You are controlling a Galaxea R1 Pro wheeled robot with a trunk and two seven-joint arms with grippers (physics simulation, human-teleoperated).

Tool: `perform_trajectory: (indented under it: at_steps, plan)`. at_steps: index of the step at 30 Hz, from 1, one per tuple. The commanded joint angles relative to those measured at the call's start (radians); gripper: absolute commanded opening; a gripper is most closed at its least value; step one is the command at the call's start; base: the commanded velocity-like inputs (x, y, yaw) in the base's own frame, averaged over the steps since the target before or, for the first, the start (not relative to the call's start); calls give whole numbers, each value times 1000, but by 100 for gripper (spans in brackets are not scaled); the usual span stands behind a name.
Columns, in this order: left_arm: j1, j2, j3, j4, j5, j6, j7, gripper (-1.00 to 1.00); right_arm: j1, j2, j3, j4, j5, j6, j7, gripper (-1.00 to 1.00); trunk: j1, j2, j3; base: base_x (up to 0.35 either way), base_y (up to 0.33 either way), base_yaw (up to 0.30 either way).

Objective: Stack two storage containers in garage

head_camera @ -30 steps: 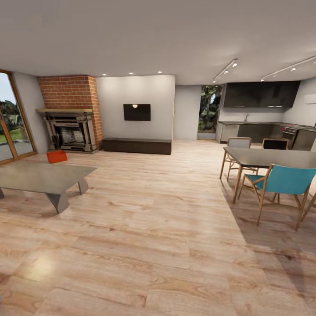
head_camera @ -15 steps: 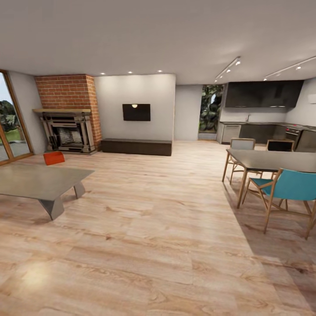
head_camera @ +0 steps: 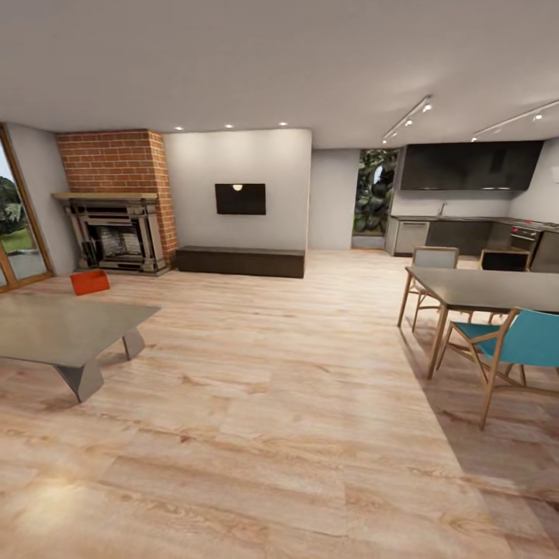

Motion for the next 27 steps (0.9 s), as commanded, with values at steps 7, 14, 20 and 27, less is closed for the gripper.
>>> perform_trajectory:
  at_steps: [7,14,20,27]
  plan:
    - [0,0,0,1,8,-3,0,100,-1,1,8,3,-10,-5,0,100,1,0,-1,321,0,0]
    - [0,0,0,0,8,-3,0,100,-1,1,10,3,-9,-5,0,100,1,0,-1,321,0,0]
    - [0,0,0,0,7,-3,0,100,-1,1,9,3,-10,-5,0,100,1,0,-1,321,0,0]
    - [0,0,-2,0,6,-3,0,100,-1,1,10,3,-12,-5,0,100,1,0,-1,321,0,0]
